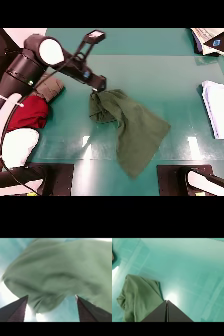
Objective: Fold the shirts.
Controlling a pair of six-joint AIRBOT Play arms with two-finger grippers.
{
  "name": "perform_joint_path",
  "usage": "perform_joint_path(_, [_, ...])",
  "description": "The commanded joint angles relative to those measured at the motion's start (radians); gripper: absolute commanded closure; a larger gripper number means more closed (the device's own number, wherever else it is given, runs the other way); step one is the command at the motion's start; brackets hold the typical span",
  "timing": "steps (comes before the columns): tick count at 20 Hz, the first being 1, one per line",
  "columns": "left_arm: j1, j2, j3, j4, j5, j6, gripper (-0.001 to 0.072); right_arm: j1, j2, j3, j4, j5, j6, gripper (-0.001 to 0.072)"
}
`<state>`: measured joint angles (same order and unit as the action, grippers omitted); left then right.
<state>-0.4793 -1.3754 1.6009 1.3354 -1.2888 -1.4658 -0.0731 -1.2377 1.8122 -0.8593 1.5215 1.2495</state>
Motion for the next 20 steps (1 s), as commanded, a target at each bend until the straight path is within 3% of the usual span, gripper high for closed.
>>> perform_joint_path(1, [0.16, -0.001, -0.079, 0.002, -0.097, 0.0, 0.0002, 0.0, 0.0, 0.0, -0.006, 0.008, 0.0, 0.0694])
perform_joint_path(3, [0.226, -0.002, -0.203, -0.059, -0.045, 0.009, 0.0002, 0.0, 0.0, 0.0, -0.005, 0.008, 0.0, 0.0694])
perform_joint_path(9, [0.259, -0.034, -0.475, -0.434, 0.277, 0.169, 0.0003, 0.0, -0.003, 0.0, -0.006, 0.005, 0.0, 0.0694])
perform_joint_path(15, [0.259, -0.148, -0.481, -0.45, 0.391, 0.172, 0.0003, 0.0, -0.003, 0.0, -0.006, 0.008, 0.0, 0.0694])
perform_joint_path(20, [0.262, -0.159, -0.48, -0.427, 0.374, 0.173, 0.0003, 0.0, -0.003, 0.0, -0.006, 0.008, 0.0, 0.0694])
